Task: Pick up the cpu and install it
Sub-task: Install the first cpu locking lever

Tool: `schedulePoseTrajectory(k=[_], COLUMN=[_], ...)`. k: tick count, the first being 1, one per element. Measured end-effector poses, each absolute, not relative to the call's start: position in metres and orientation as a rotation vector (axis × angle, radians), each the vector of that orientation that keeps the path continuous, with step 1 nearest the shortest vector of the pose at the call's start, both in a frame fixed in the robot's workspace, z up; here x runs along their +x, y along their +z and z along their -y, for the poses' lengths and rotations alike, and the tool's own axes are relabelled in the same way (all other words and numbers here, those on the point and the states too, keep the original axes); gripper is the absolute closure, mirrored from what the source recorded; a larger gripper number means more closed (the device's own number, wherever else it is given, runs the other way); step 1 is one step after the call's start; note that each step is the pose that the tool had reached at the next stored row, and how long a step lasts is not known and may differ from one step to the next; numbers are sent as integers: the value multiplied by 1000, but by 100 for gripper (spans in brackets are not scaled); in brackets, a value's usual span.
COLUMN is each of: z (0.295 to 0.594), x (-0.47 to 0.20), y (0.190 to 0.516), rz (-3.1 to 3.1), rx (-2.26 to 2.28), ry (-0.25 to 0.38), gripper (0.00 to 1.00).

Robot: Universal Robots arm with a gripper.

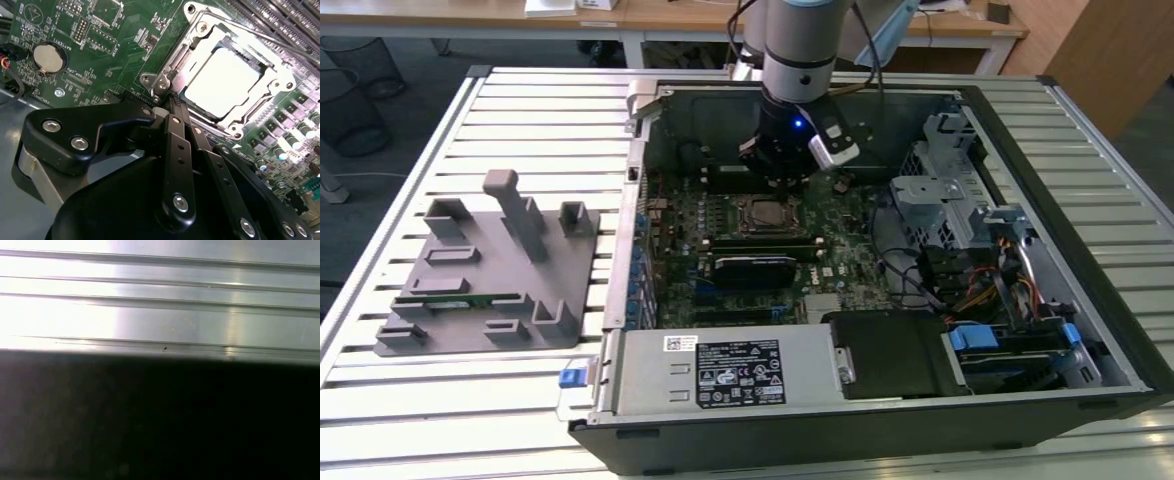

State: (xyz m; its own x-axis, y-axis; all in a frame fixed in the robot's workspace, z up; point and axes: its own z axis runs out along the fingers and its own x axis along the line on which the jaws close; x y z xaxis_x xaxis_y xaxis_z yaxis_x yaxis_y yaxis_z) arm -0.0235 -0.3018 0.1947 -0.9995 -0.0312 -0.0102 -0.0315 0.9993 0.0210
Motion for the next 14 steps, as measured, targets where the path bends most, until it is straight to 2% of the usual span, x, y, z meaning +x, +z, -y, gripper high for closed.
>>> schedulePoseTrajectory(k=[5, 14], z=[302, 302], x=[-23, -23], y=[195, 203], rz=[-3130, -3130], rx=[-50, -51], ry=[64, 66], gripper=[89, 89])
